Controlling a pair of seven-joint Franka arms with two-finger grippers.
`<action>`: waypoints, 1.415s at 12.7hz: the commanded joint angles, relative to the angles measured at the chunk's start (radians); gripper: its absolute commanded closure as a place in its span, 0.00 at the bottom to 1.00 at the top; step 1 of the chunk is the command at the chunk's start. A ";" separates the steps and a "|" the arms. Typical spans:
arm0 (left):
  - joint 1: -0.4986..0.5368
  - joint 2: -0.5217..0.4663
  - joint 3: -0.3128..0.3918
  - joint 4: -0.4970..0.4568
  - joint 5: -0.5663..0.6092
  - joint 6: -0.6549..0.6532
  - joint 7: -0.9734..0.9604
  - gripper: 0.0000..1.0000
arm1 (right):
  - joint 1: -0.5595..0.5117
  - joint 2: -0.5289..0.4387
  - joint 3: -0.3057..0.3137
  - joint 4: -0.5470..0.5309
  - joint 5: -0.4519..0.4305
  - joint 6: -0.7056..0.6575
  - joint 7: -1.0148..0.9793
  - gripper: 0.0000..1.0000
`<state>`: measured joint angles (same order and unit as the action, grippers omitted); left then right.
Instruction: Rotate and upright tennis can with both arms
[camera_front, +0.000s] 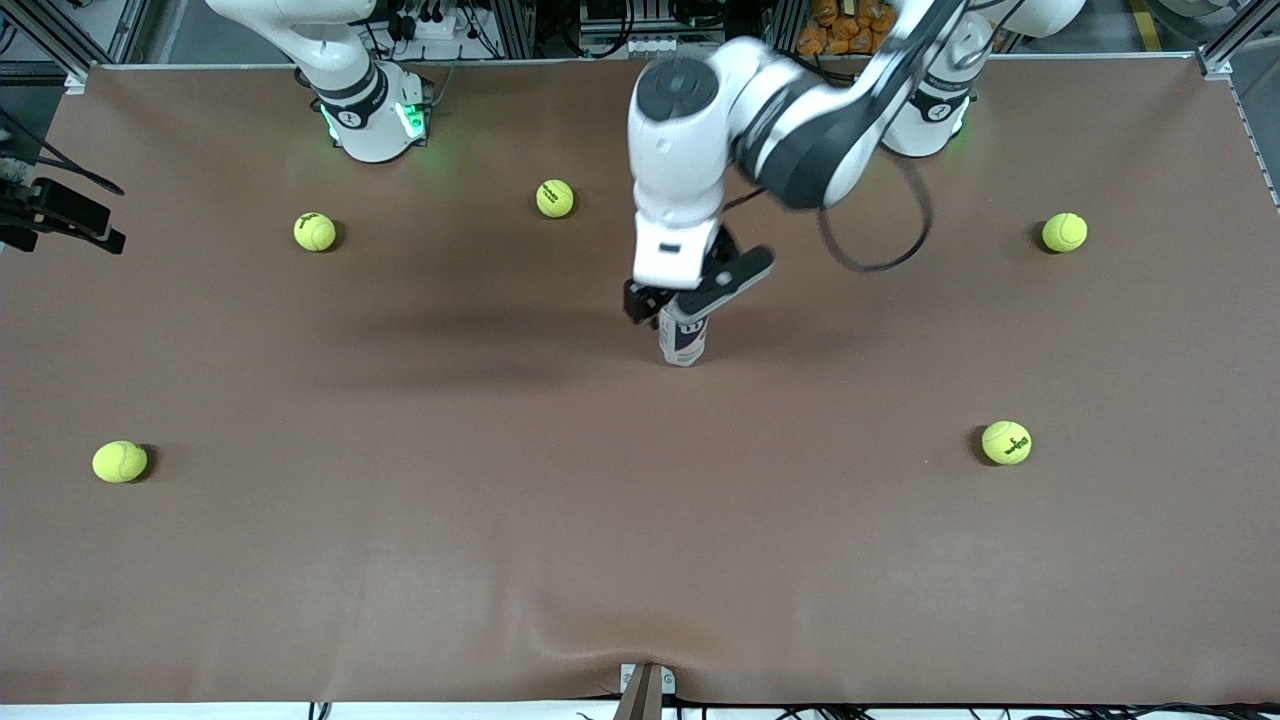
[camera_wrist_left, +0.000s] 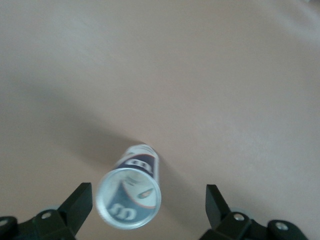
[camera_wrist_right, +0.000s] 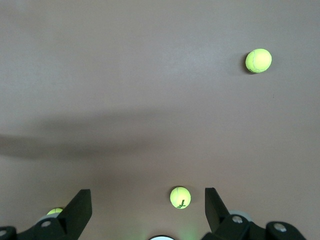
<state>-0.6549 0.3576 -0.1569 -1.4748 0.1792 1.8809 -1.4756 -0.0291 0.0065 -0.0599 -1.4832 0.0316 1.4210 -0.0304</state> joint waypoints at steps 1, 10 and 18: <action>0.092 -0.129 -0.001 -0.022 -0.001 -0.089 0.059 0.00 | -0.005 0.000 0.006 0.009 0.008 -0.010 0.015 0.00; 0.451 -0.299 -0.001 -0.035 -0.056 -0.338 0.934 0.00 | -0.003 0.000 0.006 0.011 0.008 -0.010 0.014 0.00; 0.509 -0.359 0.005 -0.079 -0.073 -0.341 1.186 0.00 | -0.003 0.000 0.006 0.009 0.008 -0.010 0.014 0.00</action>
<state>-0.1530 0.0227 -0.1524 -1.5336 0.1171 1.5233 -0.3155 -0.0288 0.0065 -0.0575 -1.4831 0.0316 1.4210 -0.0304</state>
